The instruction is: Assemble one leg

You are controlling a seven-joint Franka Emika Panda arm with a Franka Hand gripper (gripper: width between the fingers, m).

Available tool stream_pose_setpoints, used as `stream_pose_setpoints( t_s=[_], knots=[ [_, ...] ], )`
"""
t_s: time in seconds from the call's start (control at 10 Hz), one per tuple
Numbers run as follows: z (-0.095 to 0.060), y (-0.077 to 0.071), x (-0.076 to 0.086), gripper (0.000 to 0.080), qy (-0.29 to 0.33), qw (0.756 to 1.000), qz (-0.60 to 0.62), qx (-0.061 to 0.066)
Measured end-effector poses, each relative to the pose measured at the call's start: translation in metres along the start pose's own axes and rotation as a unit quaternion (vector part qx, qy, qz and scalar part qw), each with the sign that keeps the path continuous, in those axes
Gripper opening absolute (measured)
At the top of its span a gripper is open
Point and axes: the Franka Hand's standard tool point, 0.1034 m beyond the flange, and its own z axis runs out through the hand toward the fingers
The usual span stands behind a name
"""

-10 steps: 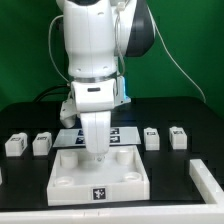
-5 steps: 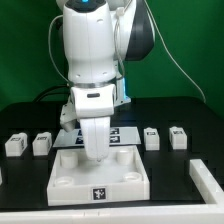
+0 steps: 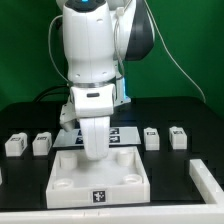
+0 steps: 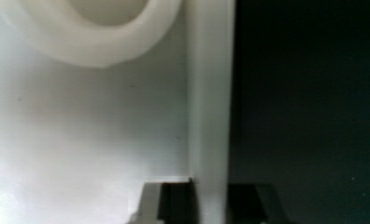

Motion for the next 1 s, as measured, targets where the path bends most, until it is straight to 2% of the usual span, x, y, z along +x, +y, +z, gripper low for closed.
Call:
stream_pose_setpoints(
  t_s=[0.4, 0.5, 0.8, 0.9, 1.0],
  knots=[
    [0.000, 0.001, 0.002, 0.0064, 0.000, 1.000, 0.001, -0.001],
    [-0.001, 0.007, 0.010, 0.0064, 0.002, 1.000, 0.002, -0.004],
    [-0.002, 0.033, 0.066, 0.0064, 0.015, 0.999, 0.030, -0.020],
    [-0.003, 0.049, 0.081, 0.0064, 0.022, 0.999, 0.022, -0.030],
    [-0.004, 0.059, 0.088, 0.0064, 0.026, 0.999, 0.029, -0.033]
  ],
)
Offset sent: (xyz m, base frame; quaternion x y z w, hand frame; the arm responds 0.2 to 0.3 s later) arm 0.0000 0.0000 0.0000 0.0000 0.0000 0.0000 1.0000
